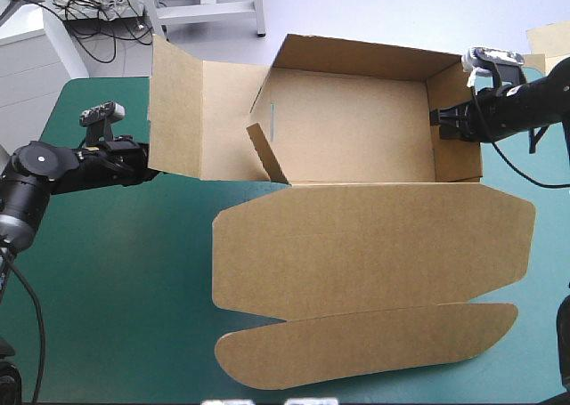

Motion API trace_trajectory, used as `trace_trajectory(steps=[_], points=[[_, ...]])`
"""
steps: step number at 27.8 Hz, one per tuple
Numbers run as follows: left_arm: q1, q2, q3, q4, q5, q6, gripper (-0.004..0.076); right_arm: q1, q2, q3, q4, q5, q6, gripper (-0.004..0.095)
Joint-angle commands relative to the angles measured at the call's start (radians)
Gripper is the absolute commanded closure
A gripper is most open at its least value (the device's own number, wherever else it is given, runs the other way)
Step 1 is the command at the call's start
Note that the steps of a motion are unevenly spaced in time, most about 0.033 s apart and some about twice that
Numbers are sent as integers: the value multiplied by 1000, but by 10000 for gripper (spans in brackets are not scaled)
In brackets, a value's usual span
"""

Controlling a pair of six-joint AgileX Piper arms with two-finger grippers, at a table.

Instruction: Fold the box

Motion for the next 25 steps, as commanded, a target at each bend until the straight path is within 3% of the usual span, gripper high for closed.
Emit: trace_trajectory(steps=[1,9,14,18,25], points=[[0,-31,-27,-201,1,41,117,0,-49,-30,58,11,1,927],[0,-31,-27,-501,235,225,117,27,-49,-30,49,7,0,926],[0,-33,-27,-545,347,235,134,78,-49,-30,-7,-32,29,926],[0,-33,-27,-548,411,235,173,113,-36,-30,-107,-41,81,926],[0,-51,-27,-547,439,235,199,161,0,-29,-119,-48,129,926]])
